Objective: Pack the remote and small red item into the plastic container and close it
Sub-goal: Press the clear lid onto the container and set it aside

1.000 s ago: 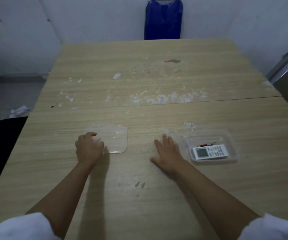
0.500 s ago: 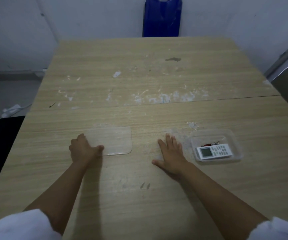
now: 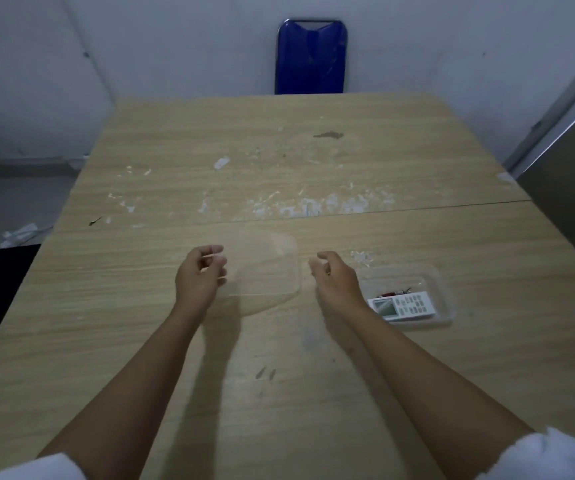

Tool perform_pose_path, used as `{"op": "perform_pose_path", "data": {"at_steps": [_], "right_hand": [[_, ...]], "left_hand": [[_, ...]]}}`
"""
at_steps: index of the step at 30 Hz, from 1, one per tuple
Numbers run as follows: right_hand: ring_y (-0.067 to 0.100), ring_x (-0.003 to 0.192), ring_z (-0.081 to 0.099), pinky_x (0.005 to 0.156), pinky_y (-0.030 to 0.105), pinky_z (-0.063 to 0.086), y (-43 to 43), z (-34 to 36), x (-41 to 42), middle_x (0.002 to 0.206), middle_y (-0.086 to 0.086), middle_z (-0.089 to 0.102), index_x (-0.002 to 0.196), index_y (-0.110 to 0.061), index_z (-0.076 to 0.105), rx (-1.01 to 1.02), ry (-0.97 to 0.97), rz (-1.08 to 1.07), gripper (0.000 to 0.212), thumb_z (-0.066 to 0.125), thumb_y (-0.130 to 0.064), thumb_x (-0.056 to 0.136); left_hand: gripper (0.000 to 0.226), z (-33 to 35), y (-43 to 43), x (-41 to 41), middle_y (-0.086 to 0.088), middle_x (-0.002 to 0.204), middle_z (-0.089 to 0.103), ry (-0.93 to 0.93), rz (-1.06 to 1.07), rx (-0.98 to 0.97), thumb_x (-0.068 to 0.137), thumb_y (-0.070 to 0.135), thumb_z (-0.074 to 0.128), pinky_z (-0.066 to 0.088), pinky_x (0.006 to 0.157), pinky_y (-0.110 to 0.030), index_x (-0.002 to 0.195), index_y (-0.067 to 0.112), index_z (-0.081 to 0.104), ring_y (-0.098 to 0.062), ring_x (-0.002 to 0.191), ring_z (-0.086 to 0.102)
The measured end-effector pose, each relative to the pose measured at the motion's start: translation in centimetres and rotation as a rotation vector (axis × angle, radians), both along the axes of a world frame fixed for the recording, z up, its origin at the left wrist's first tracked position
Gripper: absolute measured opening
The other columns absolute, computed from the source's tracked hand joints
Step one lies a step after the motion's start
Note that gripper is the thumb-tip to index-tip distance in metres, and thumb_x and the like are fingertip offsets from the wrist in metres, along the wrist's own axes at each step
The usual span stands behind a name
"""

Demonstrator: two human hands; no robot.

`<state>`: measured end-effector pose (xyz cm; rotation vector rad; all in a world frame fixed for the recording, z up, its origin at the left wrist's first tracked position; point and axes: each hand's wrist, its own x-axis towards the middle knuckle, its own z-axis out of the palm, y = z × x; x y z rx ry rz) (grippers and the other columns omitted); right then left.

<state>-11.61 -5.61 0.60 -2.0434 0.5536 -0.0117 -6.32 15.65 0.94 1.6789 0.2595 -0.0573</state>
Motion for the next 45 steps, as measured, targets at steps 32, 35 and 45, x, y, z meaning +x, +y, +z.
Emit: {"op": "perform_pose_path", "data": {"at_steps": [32, 35, 45], "right_hand": [[0.001, 0.029, 0.05, 0.035, 0.015, 0.045, -23.6, 0.5, -6.2, 0.059, 0.007, 0.058, 0.069, -0.012, 0.056, 0.257, 0.175, -0.227, 0.018, 0.063, 0.0, 0.081], [0.012, 0.04, 0.055, 0.037, 0.019, 0.046, -23.7, -0.1, -6.9, 0.059, 0.006, 0.058, 0.068, -0.013, 0.057, 0.141, 0.22, -0.208, 0.017, 0.065, -0.003, 0.079], [0.024, 0.057, 0.056, 0.043, 0.024, 0.044, -23.6, -1.7, -8.1, 0.072, 0.009, 0.062, 0.076, -0.009, 0.062, 0.035, 0.258, -0.169, 0.01, 0.058, 0.0, 0.072]], "left_hand": [[0.035, -1.0, -22.4, -7.6, -0.013, 0.108, 0.072, 0.007, -0.15, 0.463, 0.078, 0.004, 0.063, 0.048, 0.08, -0.023, 0.112, 0.004, 0.066, -0.015, 0.081, 0.063], [0.034, -1.4, -22.9, -8.5, -0.013, 0.108, 0.072, 0.01, -0.133, 0.499, 0.077, 0.002, 0.063, 0.05, 0.082, -0.025, 0.111, 0.004, 0.067, -0.02, 0.088, 0.067], [0.036, -2.4, -22.5, -9.5, -0.016, 0.106, 0.073, 0.063, -0.182, 0.587, 0.073, -0.001, 0.064, 0.043, 0.084, -0.02, 0.109, 0.003, 0.068, -0.023, 0.096, 0.068]]}}
